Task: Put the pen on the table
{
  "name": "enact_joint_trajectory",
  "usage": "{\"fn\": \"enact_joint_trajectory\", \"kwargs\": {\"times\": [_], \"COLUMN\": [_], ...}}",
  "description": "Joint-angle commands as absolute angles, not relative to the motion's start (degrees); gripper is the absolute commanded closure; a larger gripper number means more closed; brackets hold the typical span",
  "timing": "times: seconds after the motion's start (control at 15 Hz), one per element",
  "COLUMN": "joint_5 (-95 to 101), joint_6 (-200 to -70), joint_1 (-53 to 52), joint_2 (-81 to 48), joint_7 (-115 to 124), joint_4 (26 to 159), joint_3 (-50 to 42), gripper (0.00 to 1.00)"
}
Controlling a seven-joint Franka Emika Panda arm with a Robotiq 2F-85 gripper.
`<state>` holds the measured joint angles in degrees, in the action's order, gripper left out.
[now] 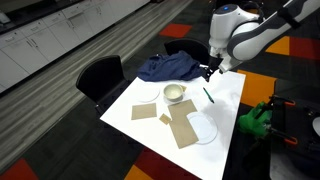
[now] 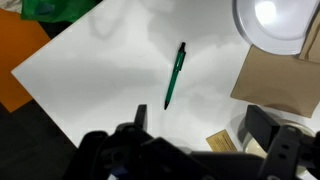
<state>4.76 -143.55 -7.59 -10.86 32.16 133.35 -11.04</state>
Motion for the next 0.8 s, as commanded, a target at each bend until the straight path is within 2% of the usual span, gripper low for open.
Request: {"fn": "enact_joint_trajectory", "kwargs": {"times": [0.0,0.73], "joint_5": [6.5,5.6], "joint_6": [-143.0,-143.3], "joint_1": [-5.5,-2.9], "joint_2": [-2.9,-2.0], "joint_7": [32.0,31.5], "joint_4": [138.0,137.9], "joint_3": [-8.7,-5.8], "gripper": [0.00,0.00]}}
